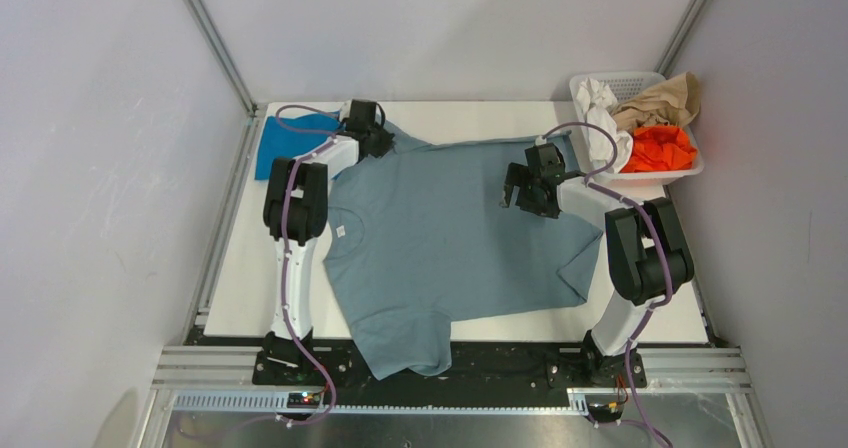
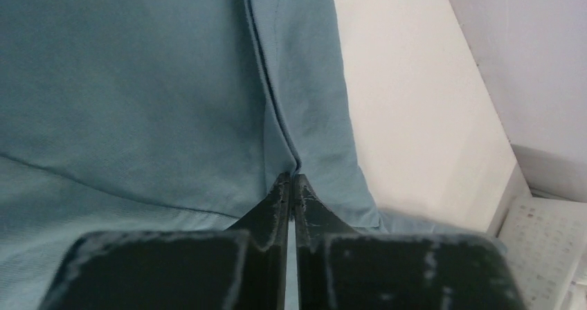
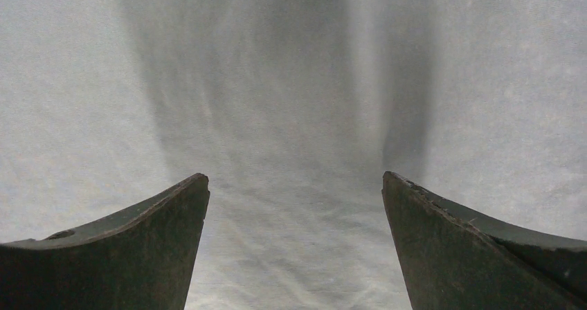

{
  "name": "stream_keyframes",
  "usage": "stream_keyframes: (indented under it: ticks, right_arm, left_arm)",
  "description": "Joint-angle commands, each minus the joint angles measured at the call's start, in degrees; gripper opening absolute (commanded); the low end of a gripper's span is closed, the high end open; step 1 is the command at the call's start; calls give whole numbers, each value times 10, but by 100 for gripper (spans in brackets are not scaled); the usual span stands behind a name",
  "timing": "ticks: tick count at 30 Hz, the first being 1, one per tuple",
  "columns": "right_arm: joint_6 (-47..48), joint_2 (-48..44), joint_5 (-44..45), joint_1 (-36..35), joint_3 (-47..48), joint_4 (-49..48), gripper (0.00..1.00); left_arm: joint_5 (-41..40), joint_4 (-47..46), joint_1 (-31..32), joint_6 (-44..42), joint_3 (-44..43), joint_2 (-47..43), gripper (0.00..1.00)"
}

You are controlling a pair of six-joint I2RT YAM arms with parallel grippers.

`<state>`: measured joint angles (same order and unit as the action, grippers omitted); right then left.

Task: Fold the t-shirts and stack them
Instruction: Flatten out the tshirt

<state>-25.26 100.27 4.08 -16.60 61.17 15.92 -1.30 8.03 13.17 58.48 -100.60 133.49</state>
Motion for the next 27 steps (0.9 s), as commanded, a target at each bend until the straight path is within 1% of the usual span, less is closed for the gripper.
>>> stream_keyframes:
  ticks: [1, 5, 7, 9, 10, 11, 12, 13, 14, 15, 16, 17, 18, 19, 21, 22, 25, 26, 27]
  right_arm:
    - [-7, -27, 29, 3, 1, 5, 99]
    - [-7, -26, 29, 2, 0, 6, 99]
    - [-5, -27, 29, 2, 0, 2, 99]
    - [-3, -26, 29, 2, 0, 0, 99]
    - [-3, -25, 29, 3, 0, 0, 100]
    - [-4, -23, 29, 4, 0, 1, 100]
    - [-2, -23, 28, 4, 0, 1, 99]
    - [-2, -22, 27, 5, 0, 2, 99]
    - [-1, -22, 29, 7, 0, 3, 99]
    - [0, -24, 30, 8, 0, 7, 99]
    - [0, -26, 32, 11, 0, 10, 100]
    - [-1, -31, 34, 13, 0, 15, 100]
    - [0, -35, 41, 15, -3, 18, 100]
    - [1, -43, 45, 16, -5, 19, 100]
    - [0, -56, 46, 15, -10, 16, 99]
    - [1, -60, 45, 14, -12, 15, 99]
    - [4, -73, 47, 12, -13, 8, 100]
    - [4, -78, 47, 13, -13, 3, 99]
    - [5, -80, 43, 14, -13, 2, 99]
  left_arm:
    - [-7, 10, 4, 3, -1, 4, 2]
    - [-10, 10, 4, -7, -13, -3, 0]
    - [-13, 7, 5, -9, -42, -3, 0]
    - [-15, 2, 11, -8, -93, 10, 0]
    - [-18, 1, 14, -8, -139, 29, 0]
    - [-19, 0, 16, -5, -168, 55, 0]
    - [-27, 0, 18, -1, -226, 69, 0]
    - [-35, 0, 18, 11, -255, 105, 0]
    - [-42, 0, 18, 19, -319, 127, 0]
    - [-40, 1, 18, 37, -384, 169, 21]
    - [-25, -1, 16, 45, -414, 192, 45]
    - [-4, -1, 15, 61, -455, 223, 85]
    - [2, -5, 14, 66, -460, 229, 92]
    - [8, -9, 16, 62, -447, 223, 98]
    - [9, -13, 20, 30, -405, 186, 99]
    - [9, -15, 22, -3, -390, 149, 99]
    - [45, -14, 32, -62, -316, 69, 100]
    - [51, -12, 35, -90, -300, 24, 100]
    - [60, -7, 42, -104, -261, 2, 100]
